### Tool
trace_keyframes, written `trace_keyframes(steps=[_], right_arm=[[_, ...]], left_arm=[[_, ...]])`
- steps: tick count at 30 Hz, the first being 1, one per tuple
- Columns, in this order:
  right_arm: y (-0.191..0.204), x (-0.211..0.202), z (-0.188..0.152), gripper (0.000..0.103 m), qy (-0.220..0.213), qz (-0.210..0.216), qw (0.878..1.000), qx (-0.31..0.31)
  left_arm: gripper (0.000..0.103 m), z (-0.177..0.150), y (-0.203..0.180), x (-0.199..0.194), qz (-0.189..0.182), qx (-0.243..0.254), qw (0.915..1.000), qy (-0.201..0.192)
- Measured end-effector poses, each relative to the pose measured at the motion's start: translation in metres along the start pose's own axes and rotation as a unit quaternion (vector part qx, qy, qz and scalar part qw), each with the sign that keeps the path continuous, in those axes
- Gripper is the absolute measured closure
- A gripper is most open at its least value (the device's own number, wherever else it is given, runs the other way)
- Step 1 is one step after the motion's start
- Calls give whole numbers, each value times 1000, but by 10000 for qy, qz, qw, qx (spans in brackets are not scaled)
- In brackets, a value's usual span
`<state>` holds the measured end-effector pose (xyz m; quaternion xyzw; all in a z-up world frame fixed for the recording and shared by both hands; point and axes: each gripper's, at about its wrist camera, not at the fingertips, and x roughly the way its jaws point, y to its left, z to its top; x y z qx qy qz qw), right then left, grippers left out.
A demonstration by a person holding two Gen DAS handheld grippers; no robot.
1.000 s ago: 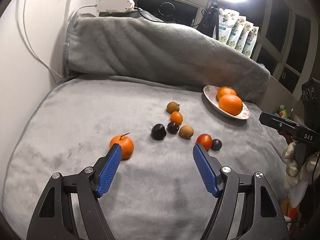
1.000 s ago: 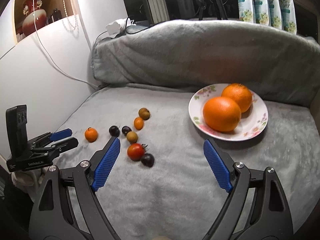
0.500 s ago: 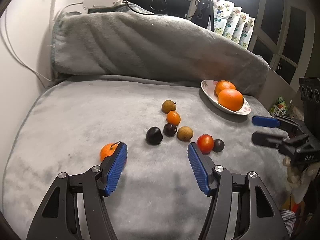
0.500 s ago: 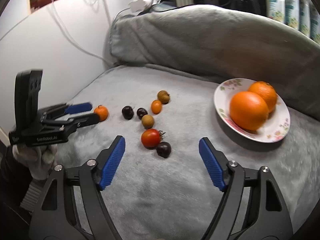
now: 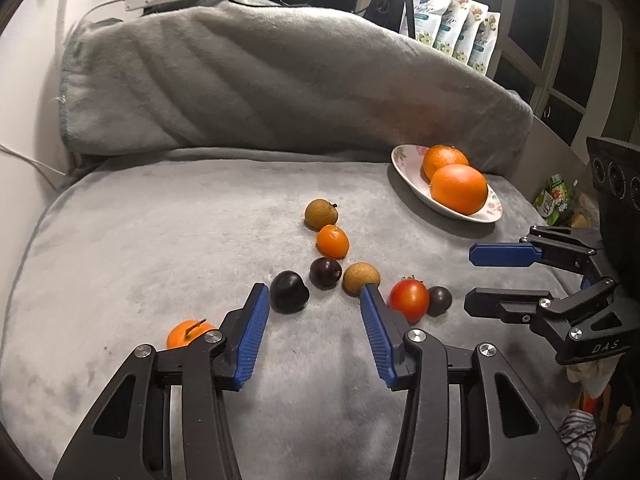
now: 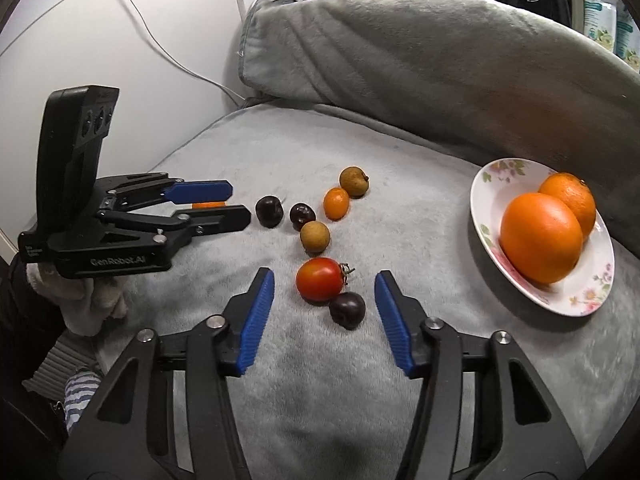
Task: Organize fruits
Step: 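Close the right tool on a brown longan while the left tool closes on a dark plum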
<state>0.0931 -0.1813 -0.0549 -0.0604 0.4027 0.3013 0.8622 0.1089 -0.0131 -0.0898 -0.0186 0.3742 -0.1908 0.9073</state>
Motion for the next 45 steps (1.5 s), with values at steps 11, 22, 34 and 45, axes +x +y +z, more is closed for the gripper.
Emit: trace_keyframes(steps=[11,22,34,45], right_arm=[[0,21,20,56,258,69,9993,-250],[-11,56,39,64,824,606,9948,-6],[-4,79,39,69,1058,517,9927,-248],[5,97,45,69,1179,419,9910,-485]], left_arm=[[63,3,-1,17,112,218,9995,179],[66,4,3,29,164,340,9988,312],[78,8,13,42,167,326,9979,529],[80,8,17,42,102,227,9984,503]])
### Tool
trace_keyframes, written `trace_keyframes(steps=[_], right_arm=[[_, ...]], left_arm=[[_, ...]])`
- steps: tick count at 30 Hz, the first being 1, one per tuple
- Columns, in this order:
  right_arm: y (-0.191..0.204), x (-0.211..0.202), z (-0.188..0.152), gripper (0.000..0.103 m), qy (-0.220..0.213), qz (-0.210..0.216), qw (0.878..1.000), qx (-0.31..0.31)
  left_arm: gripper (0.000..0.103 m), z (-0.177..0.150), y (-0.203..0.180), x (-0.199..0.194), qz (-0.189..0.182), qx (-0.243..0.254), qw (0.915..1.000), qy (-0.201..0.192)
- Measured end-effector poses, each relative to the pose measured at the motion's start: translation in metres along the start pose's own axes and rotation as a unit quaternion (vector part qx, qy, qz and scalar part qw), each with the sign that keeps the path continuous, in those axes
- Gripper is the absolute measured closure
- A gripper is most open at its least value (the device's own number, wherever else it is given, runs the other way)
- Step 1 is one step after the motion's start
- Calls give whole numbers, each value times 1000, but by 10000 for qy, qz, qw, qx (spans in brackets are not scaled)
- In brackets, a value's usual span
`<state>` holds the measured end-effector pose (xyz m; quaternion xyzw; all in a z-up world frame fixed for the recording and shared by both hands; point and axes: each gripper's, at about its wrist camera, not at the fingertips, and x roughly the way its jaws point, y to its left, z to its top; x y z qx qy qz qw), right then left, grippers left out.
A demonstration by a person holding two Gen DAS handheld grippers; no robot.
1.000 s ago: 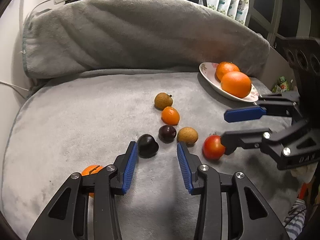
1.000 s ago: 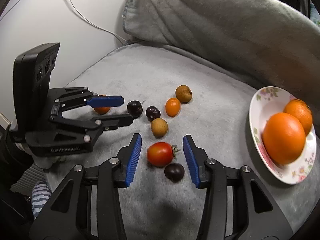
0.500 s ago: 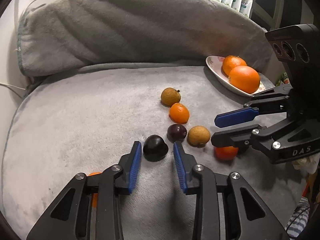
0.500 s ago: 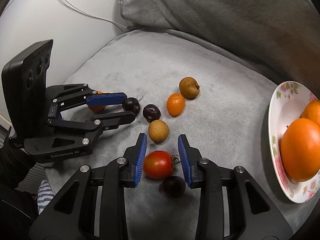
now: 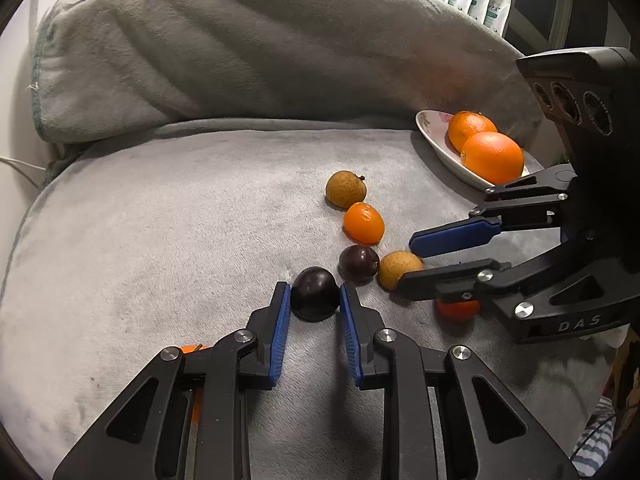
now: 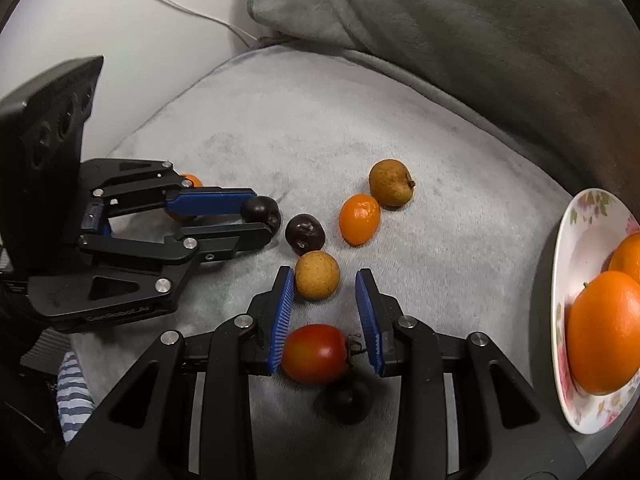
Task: Organize fruits
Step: 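Close the right tool on a brown longan while the left tool closes on a dark plum, then lift the longan and plum and carry both tools over the white plate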
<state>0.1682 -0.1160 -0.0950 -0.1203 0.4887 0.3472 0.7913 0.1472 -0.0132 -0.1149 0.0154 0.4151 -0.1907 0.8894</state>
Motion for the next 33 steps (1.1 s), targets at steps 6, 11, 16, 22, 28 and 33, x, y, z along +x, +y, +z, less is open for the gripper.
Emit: trace_keyframes(steps=[6,11,16,22,28,33], right_arm=[[5,6,5,78,44,8,10000,-54],[4,1,5,78,-28,14,10000,16],[1,-13,2,78,-183,32,9998,108],[-3,-33,-8,78,-397,11,9989,243],[-7,-57,-20,78,-651,-132,9971,381],[-18,-81,-35,78,-861,-271,9944,553]], left_arm=[[80,0,-1,-1,0,-22,10000,-20],[80,0,1,-3,10,-63,10000,-53],[80,0,1,-10,-1,-128,9998,-119],[80,0,-3,-20,-6,-114,9997,-222],[80,4,-11,-30,-73,-106,9992,-365],[80,10,-22,-35,-171,-77,9987,-477]])
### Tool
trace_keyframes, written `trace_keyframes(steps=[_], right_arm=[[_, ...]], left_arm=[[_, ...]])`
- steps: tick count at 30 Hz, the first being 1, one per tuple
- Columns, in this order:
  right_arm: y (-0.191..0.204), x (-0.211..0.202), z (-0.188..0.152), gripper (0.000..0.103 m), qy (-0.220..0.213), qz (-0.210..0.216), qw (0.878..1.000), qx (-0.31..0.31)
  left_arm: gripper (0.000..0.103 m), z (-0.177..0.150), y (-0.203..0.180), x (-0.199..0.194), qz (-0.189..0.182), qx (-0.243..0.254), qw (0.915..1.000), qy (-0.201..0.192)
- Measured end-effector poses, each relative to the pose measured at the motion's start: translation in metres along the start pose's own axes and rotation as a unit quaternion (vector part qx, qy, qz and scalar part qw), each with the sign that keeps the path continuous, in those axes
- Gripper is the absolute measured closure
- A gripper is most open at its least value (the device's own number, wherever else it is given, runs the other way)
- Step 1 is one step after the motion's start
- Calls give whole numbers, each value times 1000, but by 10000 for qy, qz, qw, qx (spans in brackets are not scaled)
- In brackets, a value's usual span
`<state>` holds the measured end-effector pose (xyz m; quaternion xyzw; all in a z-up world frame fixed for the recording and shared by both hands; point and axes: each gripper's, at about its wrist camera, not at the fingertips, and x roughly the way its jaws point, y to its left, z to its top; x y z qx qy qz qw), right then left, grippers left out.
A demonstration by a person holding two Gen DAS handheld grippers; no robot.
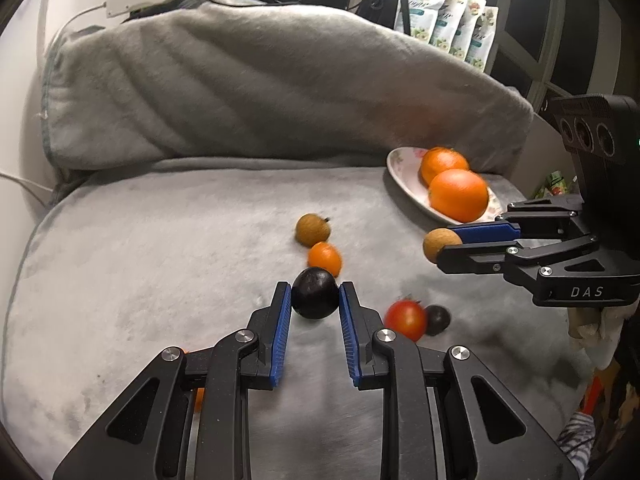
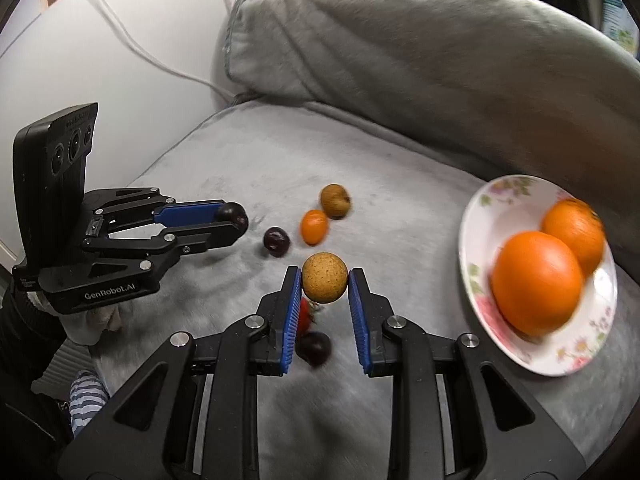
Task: Organize fruits
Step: 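Lift the longan and plum and carry both tools over the white plate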
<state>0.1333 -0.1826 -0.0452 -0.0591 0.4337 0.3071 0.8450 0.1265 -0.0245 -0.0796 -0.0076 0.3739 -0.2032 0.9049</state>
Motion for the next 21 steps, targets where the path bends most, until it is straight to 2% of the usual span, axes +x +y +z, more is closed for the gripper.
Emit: trace_keyframes(steps=[10,21], right_arm=[[-40,-43,-16,78,-405,-264,9980,397],[-79,-69,-36,78,-672,-533,9930,817]], left_arm=[[80,13,-32,4,-246,186,9995,-102],[80,30,-69,16,-487,367,9980,-185]])
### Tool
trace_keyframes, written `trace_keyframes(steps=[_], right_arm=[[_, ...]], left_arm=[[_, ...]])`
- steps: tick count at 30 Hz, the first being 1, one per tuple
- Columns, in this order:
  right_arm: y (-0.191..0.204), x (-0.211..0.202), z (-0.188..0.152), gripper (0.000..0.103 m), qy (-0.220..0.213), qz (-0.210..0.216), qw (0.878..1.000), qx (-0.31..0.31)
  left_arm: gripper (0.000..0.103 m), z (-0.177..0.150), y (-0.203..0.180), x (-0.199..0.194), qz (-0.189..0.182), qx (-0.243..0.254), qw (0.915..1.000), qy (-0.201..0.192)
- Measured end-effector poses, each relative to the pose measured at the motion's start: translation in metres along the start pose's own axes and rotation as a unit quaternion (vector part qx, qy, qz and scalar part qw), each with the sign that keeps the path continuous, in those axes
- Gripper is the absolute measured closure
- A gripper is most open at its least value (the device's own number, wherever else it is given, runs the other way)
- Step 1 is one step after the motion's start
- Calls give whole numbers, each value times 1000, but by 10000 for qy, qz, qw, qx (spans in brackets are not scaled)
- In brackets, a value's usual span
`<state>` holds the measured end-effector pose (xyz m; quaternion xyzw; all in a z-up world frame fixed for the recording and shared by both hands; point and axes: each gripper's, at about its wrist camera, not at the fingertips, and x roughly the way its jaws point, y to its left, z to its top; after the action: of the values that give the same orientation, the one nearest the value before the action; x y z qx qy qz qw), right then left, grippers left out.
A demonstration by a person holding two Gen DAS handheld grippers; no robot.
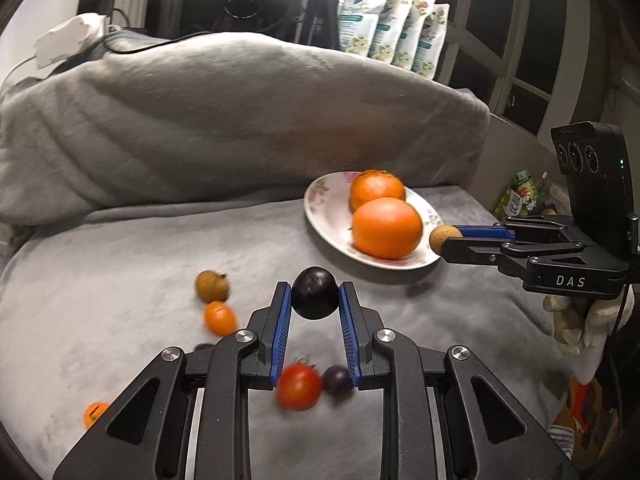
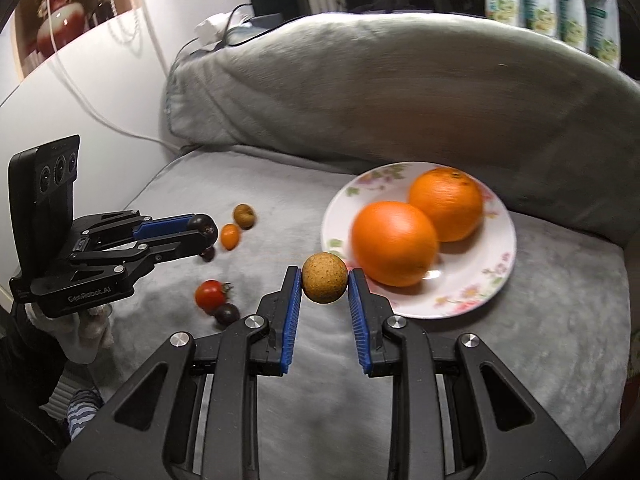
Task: Organize fruits
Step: 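Lift the longan and plum and carry both tools over the white plate, then lower the longan and plum onto the plate and open both tools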
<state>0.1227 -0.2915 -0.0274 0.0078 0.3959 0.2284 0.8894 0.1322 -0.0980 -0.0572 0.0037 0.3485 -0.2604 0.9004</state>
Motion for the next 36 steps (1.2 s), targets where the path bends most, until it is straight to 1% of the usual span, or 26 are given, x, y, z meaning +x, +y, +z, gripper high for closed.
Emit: trace_keyframes(steps=[8,20,29,36], right_arm=[[-30,-15,-5,78,-232,-323,9989,262],[-58,-5,-9,78,-202,-831,9958,322],[-75,13,-6,78,-98,-885,9954,358],[-79,23,-6,78,-43,-876,9955,353]], left_arm=[[80,12,-13,22,-73,54,9999,73],[80,38,-19,62,-62,98,9997,234],[80,55,-12,89,-24,-25,9992,390],[80,59,-7,101,19,-73,9988,491]])
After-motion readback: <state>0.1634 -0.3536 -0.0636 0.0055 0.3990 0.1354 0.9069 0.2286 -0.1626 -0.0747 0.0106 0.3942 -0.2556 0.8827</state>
